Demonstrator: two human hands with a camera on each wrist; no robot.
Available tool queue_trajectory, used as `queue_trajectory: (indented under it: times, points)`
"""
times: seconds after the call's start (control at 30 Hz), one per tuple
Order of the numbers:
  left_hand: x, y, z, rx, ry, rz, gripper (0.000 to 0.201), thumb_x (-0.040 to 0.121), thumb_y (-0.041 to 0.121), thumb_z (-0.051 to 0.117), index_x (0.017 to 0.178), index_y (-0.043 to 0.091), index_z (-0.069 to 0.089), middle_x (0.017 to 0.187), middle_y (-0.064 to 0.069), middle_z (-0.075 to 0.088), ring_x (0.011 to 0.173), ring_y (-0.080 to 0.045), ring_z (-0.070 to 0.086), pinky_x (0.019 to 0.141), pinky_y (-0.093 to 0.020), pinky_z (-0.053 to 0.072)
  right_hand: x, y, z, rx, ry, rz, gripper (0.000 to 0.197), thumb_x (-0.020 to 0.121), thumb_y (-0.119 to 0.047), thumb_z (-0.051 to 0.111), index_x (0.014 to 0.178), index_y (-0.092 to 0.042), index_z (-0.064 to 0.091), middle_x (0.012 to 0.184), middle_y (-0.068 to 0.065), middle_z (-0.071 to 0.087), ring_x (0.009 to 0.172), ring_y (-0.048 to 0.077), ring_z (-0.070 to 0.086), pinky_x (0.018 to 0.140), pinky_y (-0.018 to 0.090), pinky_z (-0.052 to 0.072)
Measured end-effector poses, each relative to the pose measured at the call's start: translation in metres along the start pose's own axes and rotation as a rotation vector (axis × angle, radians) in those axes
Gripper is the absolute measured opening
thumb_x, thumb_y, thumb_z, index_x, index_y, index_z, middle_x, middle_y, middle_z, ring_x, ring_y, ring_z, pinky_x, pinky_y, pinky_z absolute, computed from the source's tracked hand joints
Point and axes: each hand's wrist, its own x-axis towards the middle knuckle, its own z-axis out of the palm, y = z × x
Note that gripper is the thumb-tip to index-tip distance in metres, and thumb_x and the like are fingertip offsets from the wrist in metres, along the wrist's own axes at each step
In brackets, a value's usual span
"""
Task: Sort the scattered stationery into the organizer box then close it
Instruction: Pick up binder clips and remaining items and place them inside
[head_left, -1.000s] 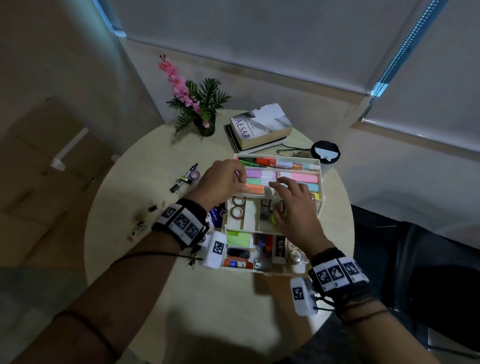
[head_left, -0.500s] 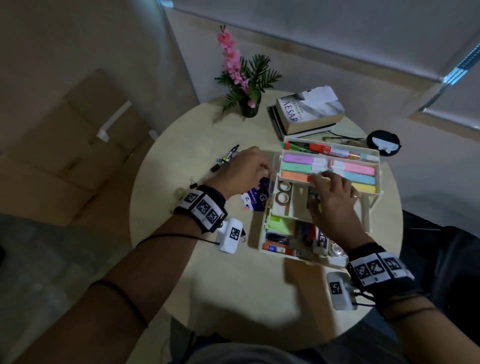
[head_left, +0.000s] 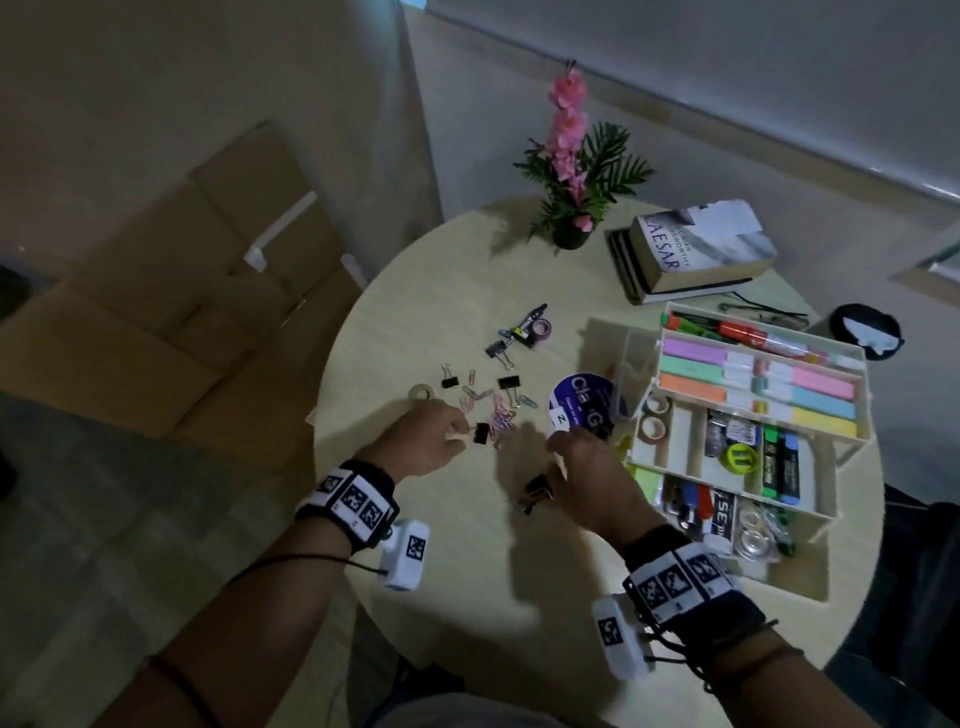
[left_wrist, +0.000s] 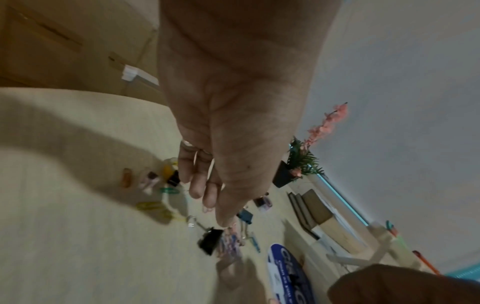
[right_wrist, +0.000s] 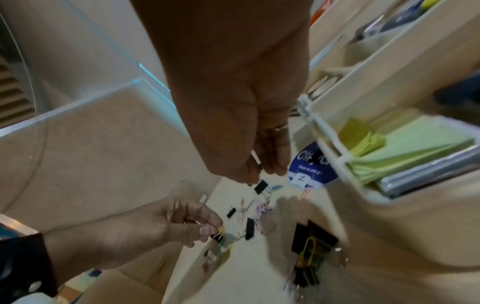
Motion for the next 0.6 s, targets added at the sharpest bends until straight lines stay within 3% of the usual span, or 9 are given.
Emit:
queue_trajectory:
  times: [0.13,0.2,0.33,0.4,0.5,0.6]
  points:
    - [0.005,-0.030,0.010,0.077,0.078,-0.018,0.042,0.093,0.023,0.074,0.134,0.019,0.064,0.138,-0.011,0.054,0.130,-0.032,0.050,0.105,-0.043,0.049,0.012,-0.018,0.024,-0.088,-0.212,0.140,0.047,0.100,-0.017,0.057,0.144,-0.004,0.045,0.139,0.018,0.053,0.124,0.036,0.057,0.100,0.040,0.050]
    - [0.007,-0.037,0.013,0.115,0.149,0.001,0.053,0.091,0.025,0.074,0.141,0.020,0.056,0.144,-0.009,0.042,0.132,-0.033,0.043,0.106,-0.047,0.047,0.012,-0.018,0.040,-0.059,-0.215,0.219,0.053,0.103,-0.021,0.057,0.149,-0.002,0.037,0.142,0.019,0.050,0.127,0.036,0.055,0.101,0.038,0.047]
    - [0.016,-0.045,0.021,0.088,0.181,0.036,0.080,0.089,0.038,0.077,0.155,0.025,0.034,0.163,-0.006,0.016,0.149,-0.033,0.021,0.116,-0.050,0.040,0.015,-0.019,0.071,-0.047,-0.161,0.316,0.045,0.106,-0.021,0.051,0.145,-0.002,0.039,0.138,0.018,0.048,0.118,0.033,0.057,0.091,0.032,0.047]
    - [0.021,-0.050,0.029,0.110,0.121,0.080,0.085,0.088,0.039,0.078,0.157,0.026,0.030,0.168,-0.003,0.006,0.155,-0.034,0.009,0.119,-0.053,0.036,0.023,-0.022,0.074,0.000,-0.135,0.306,0.038,0.102,-0.018,0.060,0.136,-0.004,0.049,0.127,0.016,0.055,0.108,0.031,0.060,0.085,0.033,0.051]
    - [0.020,-0.051,0.042,0.216,0.111,0.207,0.071,0.088,0.031,0.078,0.148,0.024,0.042,0.166,-0.003,0.015,0.156,-0.035,0.011,0.115,-0.057,0.041,0.031,-0.020,0.074,0.071,-0.095,0.293,0.029,0.092,-0.019,0.070,0.118,-0.008,0.062,0.111,0.013,0.067,0.102,0.033,0.067,0.085,0.041,0.056]
    - [0.015,-0.050,0.050,0.237,0.129,0.316,0.052,0.090,0.022,0.075,0.138,0.022,0.056,0.159,0.001,0.030,0.151,-0.027,0.022,0.109,-0.050,0.048,0.037,-0.014,0.075,0.100,-0.085,0.298,0.021,0.091,-0.017,0.070,0.110,-0.010,0.064,0.106,0.011,0.072,0.097,0.031,0.070,0.082,0.041,0.057]
